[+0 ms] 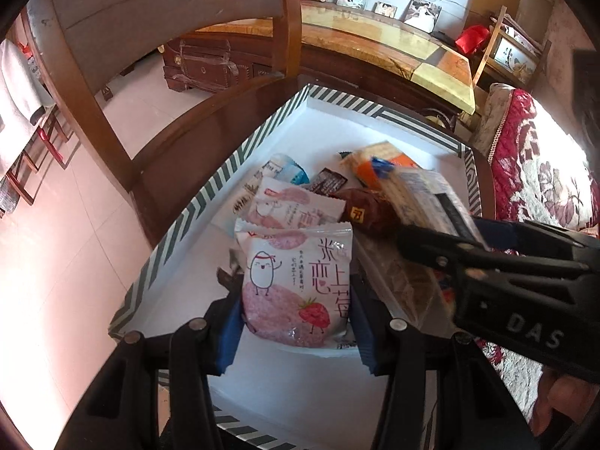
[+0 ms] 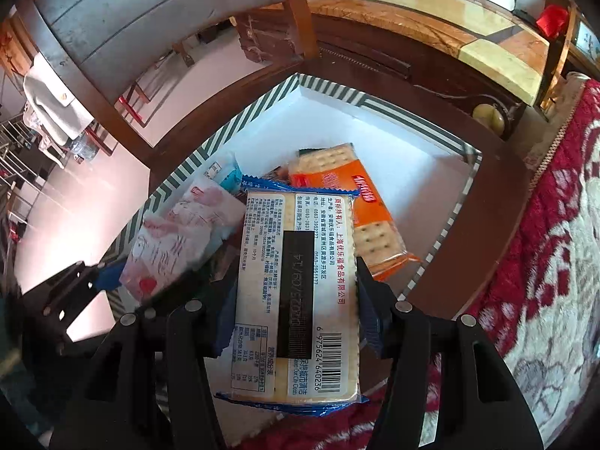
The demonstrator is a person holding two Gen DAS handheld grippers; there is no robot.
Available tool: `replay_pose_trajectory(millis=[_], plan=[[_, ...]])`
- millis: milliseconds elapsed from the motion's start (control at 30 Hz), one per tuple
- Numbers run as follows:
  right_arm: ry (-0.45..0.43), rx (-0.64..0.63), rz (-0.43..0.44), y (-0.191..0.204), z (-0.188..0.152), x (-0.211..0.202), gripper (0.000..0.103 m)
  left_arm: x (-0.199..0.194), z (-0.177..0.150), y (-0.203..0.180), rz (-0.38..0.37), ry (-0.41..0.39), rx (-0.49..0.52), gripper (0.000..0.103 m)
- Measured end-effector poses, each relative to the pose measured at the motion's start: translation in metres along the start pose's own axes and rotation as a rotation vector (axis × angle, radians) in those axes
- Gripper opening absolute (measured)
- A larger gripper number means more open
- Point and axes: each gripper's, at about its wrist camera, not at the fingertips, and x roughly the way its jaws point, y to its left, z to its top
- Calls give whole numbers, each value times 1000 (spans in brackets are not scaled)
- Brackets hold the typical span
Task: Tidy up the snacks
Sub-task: 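Open both grippers to drop the two packs into the box, then move both open grippers back to the remaining snacks on the blanket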
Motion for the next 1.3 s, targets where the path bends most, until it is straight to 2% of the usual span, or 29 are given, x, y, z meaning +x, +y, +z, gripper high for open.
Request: replay_pose_trajectory(millis=[267,533,967,1133,1300], plan=[[36,24,53,8,9,16,58,6,0,1,6,29,-3,55],[-8,71,78,3,3,-2,60,4,-1,-2,7,28,5,75],[-88,105,69,-10,-27,-41,60,-17,-4,-1,17,-11,-3,81],[-86,133,62,-20,-39,-47,60,-33,-9,-4,35,-41,21,82],[-101,168,61,-33,-54,-57,60,-49,-10,-17,15,-72,45,83]])
